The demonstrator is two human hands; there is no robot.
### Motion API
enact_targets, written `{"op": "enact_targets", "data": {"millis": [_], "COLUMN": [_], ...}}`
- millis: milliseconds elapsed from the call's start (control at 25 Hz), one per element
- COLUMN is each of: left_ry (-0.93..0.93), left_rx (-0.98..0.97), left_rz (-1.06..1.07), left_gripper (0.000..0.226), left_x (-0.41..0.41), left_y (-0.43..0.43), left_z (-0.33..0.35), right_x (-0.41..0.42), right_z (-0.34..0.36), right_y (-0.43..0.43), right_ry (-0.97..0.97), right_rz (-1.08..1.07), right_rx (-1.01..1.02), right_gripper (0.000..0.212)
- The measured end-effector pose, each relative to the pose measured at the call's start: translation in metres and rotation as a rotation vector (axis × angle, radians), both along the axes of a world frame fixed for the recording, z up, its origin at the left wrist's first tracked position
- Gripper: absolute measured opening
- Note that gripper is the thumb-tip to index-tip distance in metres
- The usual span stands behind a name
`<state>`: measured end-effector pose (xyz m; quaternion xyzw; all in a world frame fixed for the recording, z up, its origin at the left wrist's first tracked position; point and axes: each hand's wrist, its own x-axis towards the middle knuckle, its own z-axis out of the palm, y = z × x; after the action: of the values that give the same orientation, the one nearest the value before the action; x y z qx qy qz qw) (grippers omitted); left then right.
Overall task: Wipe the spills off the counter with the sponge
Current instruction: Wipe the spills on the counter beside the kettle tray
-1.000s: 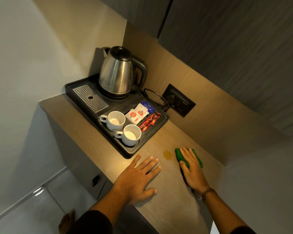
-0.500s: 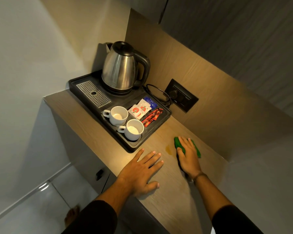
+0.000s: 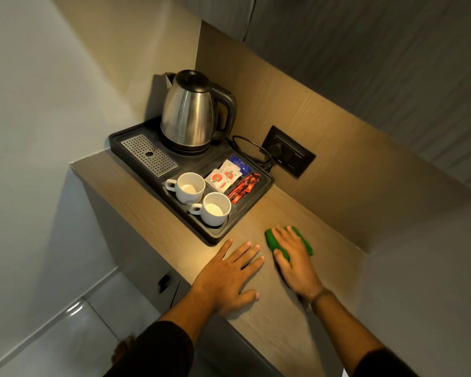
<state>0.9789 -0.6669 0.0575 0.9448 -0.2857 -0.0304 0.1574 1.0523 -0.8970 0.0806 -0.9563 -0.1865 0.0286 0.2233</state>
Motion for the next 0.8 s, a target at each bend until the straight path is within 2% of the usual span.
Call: {"op": "enact_targets", "data": {"millis": [80, 120, 200, 320, 400, 520, 600, 720, 800], "left_ry": [0.002, 0.004, 0.004, -0.01, -0.02, -0.033, -0.034, -0.035, -0.039], "left_rx": [-0.016, -0.023, -0.03, -0.015, -0.016, -0.045, -0.057, -0.038, -0.038], "left_rz": [0.002, 0.003, 0.004, -0.008, -0.005, -0.005, -0.005, -0.013, -0.016], "left_gripper": [0.078, 0.078, 0.078, 0.078, 0.078, 0.078, 0.079, 0.079, 0.079], "left_x": [0.001, 0.001, 0.002, 0.002, 0.002, 0.002, 0.004, 0.006, 0.004], "left_y": [0.0, 0.0, 0.0, 0.0, 0.0, 0.0, 0.001, 0.002, 0.001], "left_z": [-0.002, -0.003, -0.004, -0.005, -0.006, -0.009, -0.01, -0.01, -0.011], "right_x": [-0.033, -0.038, -0.015, 0.012, -0.017, -0.093, -0.091, -0.039, -0.042], "right_z": [-0.007, -0.007, 0.001, 0.01, 0.001, -0.012, -0.007, 0.009, 0.01], "right_y": [-0.04, -0.057, -0.055, -0.007, -0.001, -0.057, -0.084, -0.06, -0.025], "right_ry": [-0.026, -0.034, -0.027, -0.011, -0.022, -0.034, -0.042, -0.016, -0.01], "right_rz": [0.135, 0.124, 0.012, -0.132, -0.022, 0.059, -0.051, -0.338, -0.357], "right_rx": [-0.035, -0.034, -0.044, -0.031, -0.048, -0.074, -0.058, -0.033, -0.001], "right_gripper": [0.052, 0.051, 0.05, 0.052, 0.054, 0.053, 0.052, 0.05, 0.054]}}
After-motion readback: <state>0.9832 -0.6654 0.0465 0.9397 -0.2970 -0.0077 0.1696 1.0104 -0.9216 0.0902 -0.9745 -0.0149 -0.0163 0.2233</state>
